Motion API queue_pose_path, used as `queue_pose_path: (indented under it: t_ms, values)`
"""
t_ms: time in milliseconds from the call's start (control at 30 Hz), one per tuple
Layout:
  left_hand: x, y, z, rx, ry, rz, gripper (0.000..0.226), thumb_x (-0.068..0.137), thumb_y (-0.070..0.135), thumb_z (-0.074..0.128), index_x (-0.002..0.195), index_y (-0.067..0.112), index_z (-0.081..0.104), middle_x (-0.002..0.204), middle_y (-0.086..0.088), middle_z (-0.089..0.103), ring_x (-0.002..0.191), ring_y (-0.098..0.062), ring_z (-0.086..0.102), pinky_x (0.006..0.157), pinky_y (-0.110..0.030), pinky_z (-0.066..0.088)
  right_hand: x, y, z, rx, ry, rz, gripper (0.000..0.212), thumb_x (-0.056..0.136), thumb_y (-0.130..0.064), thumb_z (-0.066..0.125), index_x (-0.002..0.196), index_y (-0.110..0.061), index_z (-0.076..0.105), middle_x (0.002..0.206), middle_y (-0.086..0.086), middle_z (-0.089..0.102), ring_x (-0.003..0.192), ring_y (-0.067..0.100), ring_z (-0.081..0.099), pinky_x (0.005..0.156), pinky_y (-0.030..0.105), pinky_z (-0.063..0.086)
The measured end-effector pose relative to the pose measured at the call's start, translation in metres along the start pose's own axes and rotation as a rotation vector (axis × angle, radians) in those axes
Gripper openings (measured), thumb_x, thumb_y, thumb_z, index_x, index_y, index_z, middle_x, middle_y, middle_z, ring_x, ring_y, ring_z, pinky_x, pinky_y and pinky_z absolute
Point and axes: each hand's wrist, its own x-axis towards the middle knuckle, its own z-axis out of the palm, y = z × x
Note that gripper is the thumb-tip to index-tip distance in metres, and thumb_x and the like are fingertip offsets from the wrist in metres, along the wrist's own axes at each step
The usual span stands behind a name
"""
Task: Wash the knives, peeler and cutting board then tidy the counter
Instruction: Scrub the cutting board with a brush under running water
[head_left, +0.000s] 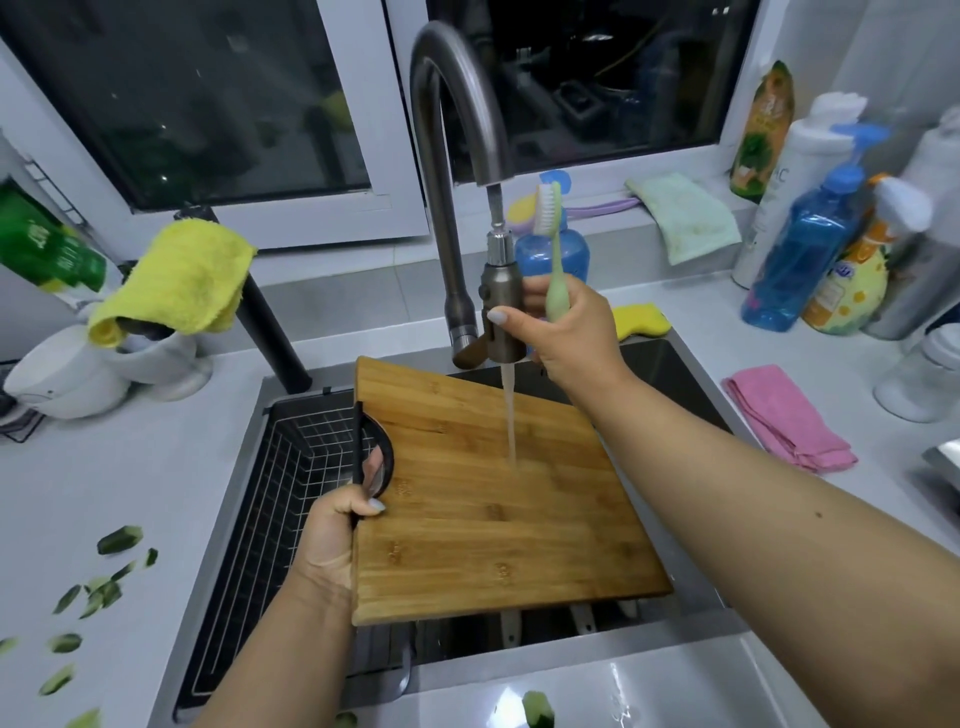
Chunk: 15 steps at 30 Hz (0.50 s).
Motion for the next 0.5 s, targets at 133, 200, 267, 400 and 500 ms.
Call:
queue_pose_path:
  t_ms: [133, 200, 267, 400, 500]
  values:
    - [-0.001, 0.002, 0.005, 0.004, 0.004, 0.016, 0.079, 0.013, 0.002, 0.077, 0.089, 0.023, 0.073, 0.094, -0.011, 0.070, 0.075, -0.034, 0.070, 0.063, -0.054, 0.055, 0.008, -0.019, 0.006, 0.034, 0.039, -0.063, 0.037, 0.074, -0.023, 0.081, 0.105, -0.013, 0.065, 0.096, 0.000, 0.072, 0.089, 0.011, 0.069, 0.067, 0.021, 0.056]
    - [-0.001, 0.003, 0.008, -0.004, -0.007, 0.028, 0.078, 0.014, 0.001, 0.077, 0.089, 0.022, 0.073, 0.094, -0.011, 0.071, 0.074, -0.034, 0.070, 0.061, -0.053, 0.055, 0.011, -0.027, 0.007, 0.050, 0.062, -0.102, 0.036, 0.073, -0.023, 0.082, 0.104, -0.011, 0.066, 0.096, 0.001, 0.072, 0.089, 0.011, 0.069, 0.074, 0.023, 0.058]
    - [-0.002, 0.003, 0.010, 0.004, -0.030, 0.029, 0.068, 0.015, 0.001, 0.077, 0.080, 0.020, 0.077, 0.090, -0.011, 0.072, 0.074, -0.034, 0.071, 0.061, -0.052, 0.056, 0.016, -0.034, 0.007, 0.075, 0.084, -0.134, 0.039, 0.071, -0.026, 0.083, 0.103, -0.010, 0.067, 0.096, 0.003, 0.072, 0.091, 0.014, 0.069, 0.080, 0.031, 0.058]
    - [-0.001, 0.005, 0.011, 0.007, -0.020, 0.035, 0.073, 0.016, 0.001, 0.077, 0.086, 0.021, 0.073, 0.095, -0.012, 0.070, 0.077, -0.035, 0.070, 0.063, -0.054, 0.055, 0.025, -0.046, 0.005, 0.083, 0.098, -0.132, 0.044, 0.065, -0.040, 0.082, 0.099, -0.015, 0.070, 0.092, 0.002, 0.073, 0.088, 0.018, 0.071, 0.074, 0.043, 0.060]
    - [0.000, 0.006, 0.012, -0.005, -0.011, 0.037, 0.069, 0.017, 0.000, 0.076, 0.082, 0.022, 0.074, 0.093, -0.011, 0.071, 0.075, -0.035, 0.070, 0.063, -0.054, 0.055, 0.025, -0.050, 0.003, 0.097, 0.067, -0.111, 0.030, 0.073, -0.034, 0.080, 0.096, -0.018, 0.068, 0.090, 0.003, 0.073, 0.084, 0.018, 0.071, 0.067, 0.041, 0.060]
